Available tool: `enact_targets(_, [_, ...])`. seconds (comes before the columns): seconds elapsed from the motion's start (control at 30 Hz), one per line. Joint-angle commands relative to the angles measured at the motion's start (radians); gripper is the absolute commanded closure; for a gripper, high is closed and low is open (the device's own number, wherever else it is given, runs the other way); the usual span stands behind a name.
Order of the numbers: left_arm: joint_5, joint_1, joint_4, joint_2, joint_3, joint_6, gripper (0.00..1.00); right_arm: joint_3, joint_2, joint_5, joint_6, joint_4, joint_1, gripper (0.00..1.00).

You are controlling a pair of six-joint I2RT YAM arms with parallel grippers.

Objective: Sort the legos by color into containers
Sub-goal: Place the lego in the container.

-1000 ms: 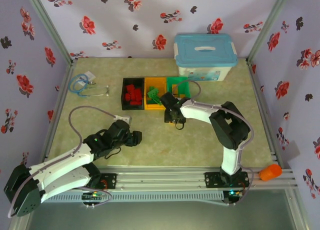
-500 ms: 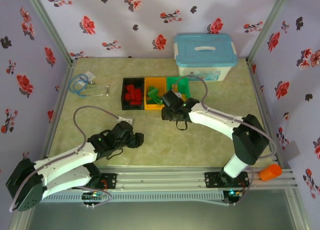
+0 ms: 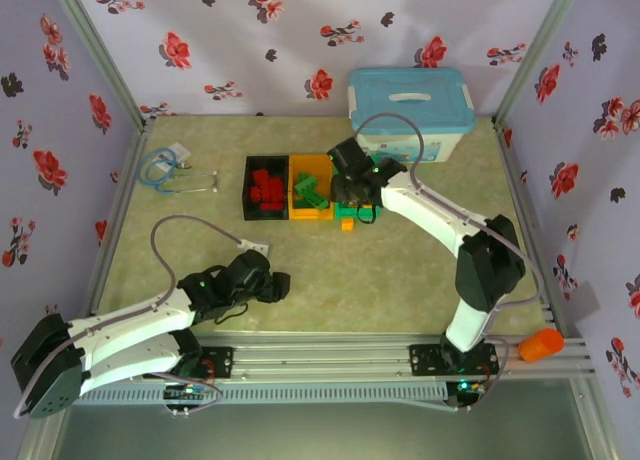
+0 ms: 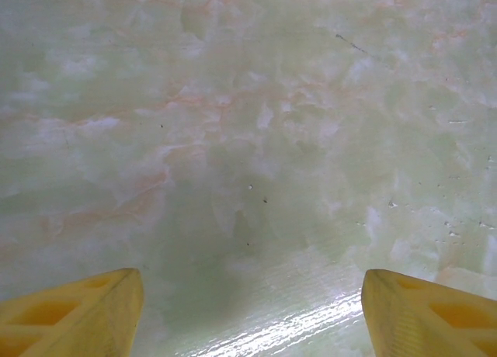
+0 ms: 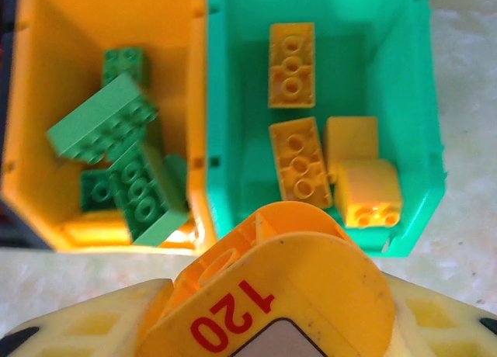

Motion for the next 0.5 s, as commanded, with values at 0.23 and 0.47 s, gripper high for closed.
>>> enact_targets(0.23, [-0.050, -0.023, -0.022, -0.044, -0.008, -0.035, 0.26, 0.149, 0.186, -0.070, -0.071, -0.061, -0.106, 0.47])
enact_targets(0.47, [-0.059, -0.022, -0.046, -0.071, 0.004, -0.032, 0.26, 0.206, 0.147, 0.061, -0.102, -0.083, -0.042, 0.15])
